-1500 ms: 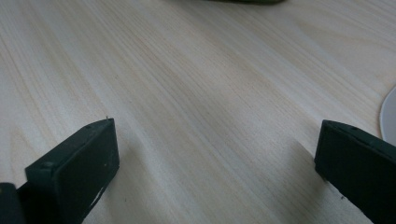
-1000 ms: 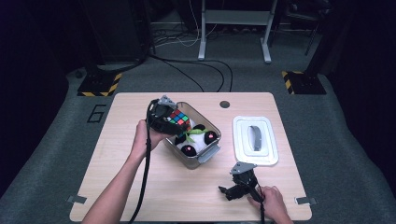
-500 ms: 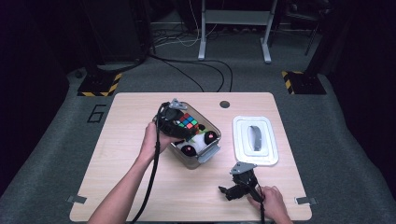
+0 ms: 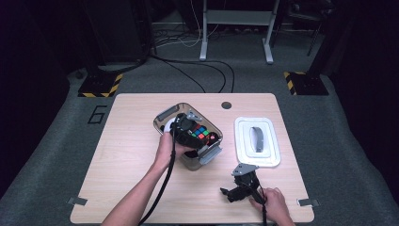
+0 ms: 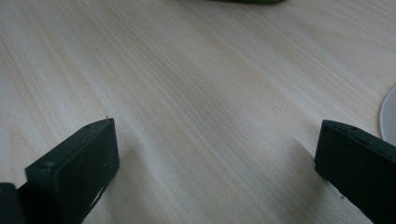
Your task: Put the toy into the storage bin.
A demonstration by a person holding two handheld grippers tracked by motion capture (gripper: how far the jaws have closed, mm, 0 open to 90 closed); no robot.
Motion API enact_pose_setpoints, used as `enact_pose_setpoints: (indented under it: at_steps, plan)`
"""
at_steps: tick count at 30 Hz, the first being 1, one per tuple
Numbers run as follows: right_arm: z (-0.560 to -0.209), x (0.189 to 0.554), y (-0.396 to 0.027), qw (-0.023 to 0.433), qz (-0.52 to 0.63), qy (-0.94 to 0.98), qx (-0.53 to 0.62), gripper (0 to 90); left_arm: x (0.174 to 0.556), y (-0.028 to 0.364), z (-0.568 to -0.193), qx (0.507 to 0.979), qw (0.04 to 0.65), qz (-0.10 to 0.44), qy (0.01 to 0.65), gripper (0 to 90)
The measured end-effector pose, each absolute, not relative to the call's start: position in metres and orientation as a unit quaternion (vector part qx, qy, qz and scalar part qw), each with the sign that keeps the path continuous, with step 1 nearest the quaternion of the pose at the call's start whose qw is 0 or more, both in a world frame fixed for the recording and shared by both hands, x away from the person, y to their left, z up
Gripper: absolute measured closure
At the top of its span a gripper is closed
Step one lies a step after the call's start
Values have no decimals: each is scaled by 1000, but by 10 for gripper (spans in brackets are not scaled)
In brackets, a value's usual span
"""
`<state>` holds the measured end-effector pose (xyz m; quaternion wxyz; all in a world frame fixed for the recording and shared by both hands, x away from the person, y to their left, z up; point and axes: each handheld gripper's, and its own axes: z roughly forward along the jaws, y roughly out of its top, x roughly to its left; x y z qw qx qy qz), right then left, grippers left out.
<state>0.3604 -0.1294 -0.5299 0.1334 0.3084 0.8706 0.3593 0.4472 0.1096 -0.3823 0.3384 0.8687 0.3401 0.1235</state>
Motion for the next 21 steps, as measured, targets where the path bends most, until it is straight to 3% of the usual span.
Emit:
enact_pose_setpoints:
  at_steps: [5,12,18,21]
  plan:
    - [-530,360,-129,133,359,871,309,0,446,105,-384,874,332,126,332,333]
    - [-530,360,-129,132,358,870,311,0,437,106,-374,881,332,127,312,231]
    - [-530,360,-129,131,358,870,312,0,439,118,-357,867,363,123,319,237]
    - [-530,360,-129,132,358,871,311,0,442,120,-357,869,353,129,322,304]
